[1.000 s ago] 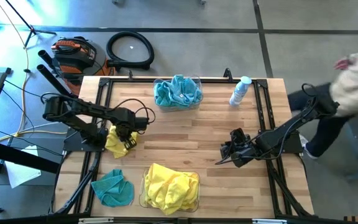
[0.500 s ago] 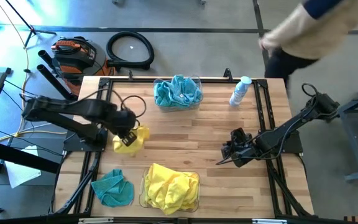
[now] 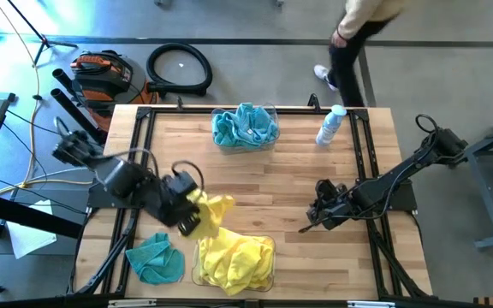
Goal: Sort microfiber towel by color & place in baskets
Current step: Put the yellow microfiber towel into the bottom transparent bin
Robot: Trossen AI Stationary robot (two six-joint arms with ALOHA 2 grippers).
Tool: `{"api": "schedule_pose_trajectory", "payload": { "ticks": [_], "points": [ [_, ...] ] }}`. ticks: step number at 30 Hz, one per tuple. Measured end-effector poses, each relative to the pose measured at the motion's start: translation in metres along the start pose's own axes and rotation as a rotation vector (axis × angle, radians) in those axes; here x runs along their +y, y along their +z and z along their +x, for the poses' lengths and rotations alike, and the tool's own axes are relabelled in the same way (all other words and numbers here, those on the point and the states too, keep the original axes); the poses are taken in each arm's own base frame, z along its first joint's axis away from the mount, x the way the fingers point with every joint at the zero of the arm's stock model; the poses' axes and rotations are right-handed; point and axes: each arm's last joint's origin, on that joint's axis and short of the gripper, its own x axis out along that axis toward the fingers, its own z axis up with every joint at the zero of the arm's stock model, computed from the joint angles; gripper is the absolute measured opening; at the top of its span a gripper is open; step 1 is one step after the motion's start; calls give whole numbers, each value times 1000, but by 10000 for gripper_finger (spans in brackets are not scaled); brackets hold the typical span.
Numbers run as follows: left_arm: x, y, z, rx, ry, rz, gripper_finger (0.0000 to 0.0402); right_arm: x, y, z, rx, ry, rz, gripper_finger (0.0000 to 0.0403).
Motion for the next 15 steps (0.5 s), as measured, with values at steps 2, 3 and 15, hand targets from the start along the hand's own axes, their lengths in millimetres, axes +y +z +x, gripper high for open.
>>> {"api": "schedule_pose_trajectory", "payload": {
  "ticks": [2, 3, 15],
  "points": [
    [-23, -2, 2, 2, -20, 25, 0, 0, -1, 0, 27, 5, -24, 118],
    [-35, -3, 4, 2, -29, 40, 0, 0, -1, 0, 35, 7, -30, 118],
    [-124, -6, 44, -43, -64, 138, 0, 0, -1, 0, 42, 10, -39, 118]
  ]
}}
